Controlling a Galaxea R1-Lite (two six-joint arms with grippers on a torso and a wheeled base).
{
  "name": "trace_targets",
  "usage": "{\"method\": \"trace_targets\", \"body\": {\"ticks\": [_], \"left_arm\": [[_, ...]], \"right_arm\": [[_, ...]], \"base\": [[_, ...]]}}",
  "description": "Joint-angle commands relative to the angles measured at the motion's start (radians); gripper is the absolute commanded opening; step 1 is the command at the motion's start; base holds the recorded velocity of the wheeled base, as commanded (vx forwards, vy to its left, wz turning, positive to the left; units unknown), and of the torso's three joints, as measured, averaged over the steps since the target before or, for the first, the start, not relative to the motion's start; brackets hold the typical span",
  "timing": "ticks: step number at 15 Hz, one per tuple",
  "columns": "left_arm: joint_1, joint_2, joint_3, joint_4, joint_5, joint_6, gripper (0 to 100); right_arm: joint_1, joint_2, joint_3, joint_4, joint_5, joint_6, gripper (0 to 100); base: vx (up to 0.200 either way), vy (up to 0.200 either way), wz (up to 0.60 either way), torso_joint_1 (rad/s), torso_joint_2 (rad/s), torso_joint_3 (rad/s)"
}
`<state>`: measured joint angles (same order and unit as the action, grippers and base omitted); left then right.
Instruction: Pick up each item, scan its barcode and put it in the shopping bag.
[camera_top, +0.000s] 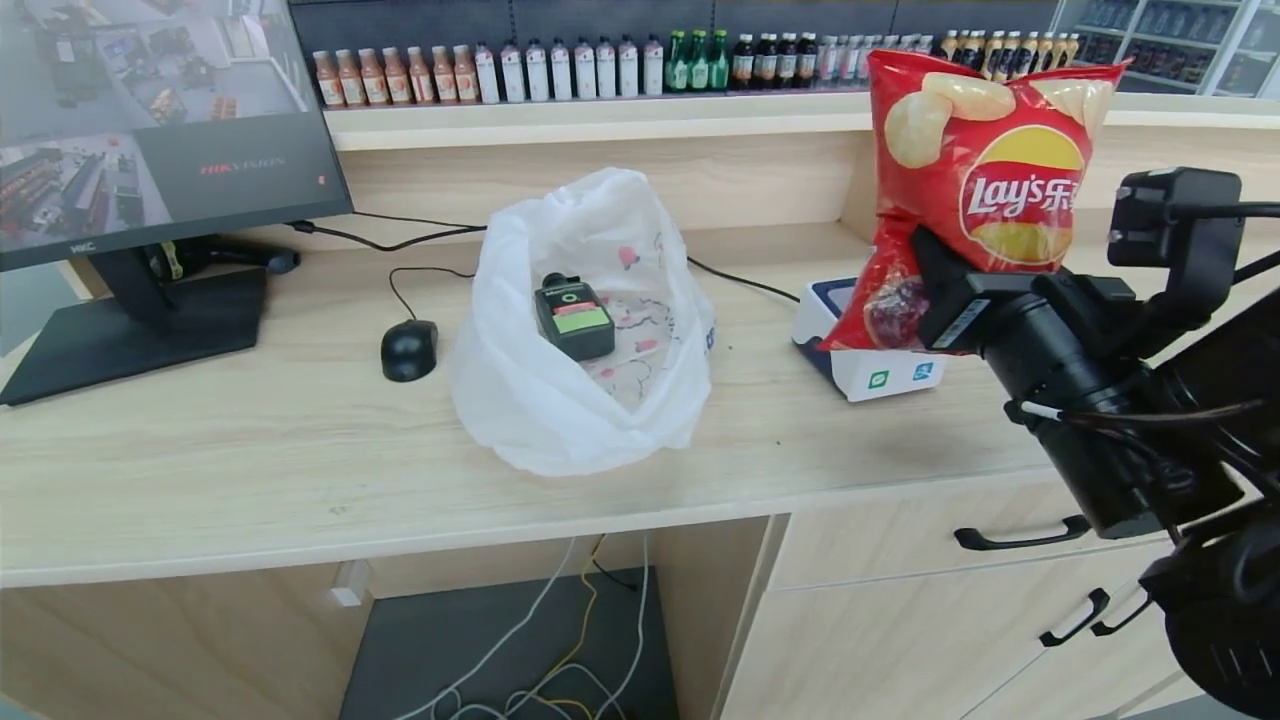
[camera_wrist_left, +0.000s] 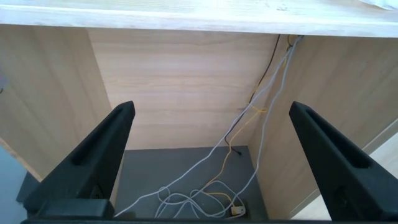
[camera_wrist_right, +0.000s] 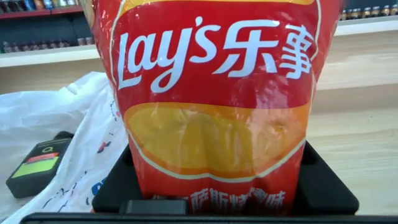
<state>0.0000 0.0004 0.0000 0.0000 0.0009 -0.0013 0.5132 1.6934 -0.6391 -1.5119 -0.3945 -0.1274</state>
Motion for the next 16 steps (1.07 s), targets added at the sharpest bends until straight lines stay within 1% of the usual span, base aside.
{"method": "trace_targets", "body": {"ticks": [1,6,12,16], "left_arm": [[0.0,0.0,0.0,0.0,0.001,0.0,100],[0.0,0.0,0.0,0.0,-0.001,0.0,100],[-0.002,0.0,0.0,0.0,0.001,0.0,100],[0.0,0.0,0.0,0.0,0.001,0.0,100]], "right_arm": [[-0.028,0.037,-0.007,-0.001,0.0,-0.001,0],[-0.032,0.061,-0.005,-0.001,-0.001,0.0,0],[-0.074,0.075,0.024,-0.001,0.0,0.003,0],[-0.073,0.081,0.029,-0.001,0.0,0.003,0]], "base": [[0.0,0.0,0.0,0.0,0.0,0.0],[0.0,0.0,0.0,0.0,0.0,0.0],[0.0,0.0,0.0,0.0,0.0,0.0],[0.0,0.0,0.0,0.0,0.0,0.0]]}}
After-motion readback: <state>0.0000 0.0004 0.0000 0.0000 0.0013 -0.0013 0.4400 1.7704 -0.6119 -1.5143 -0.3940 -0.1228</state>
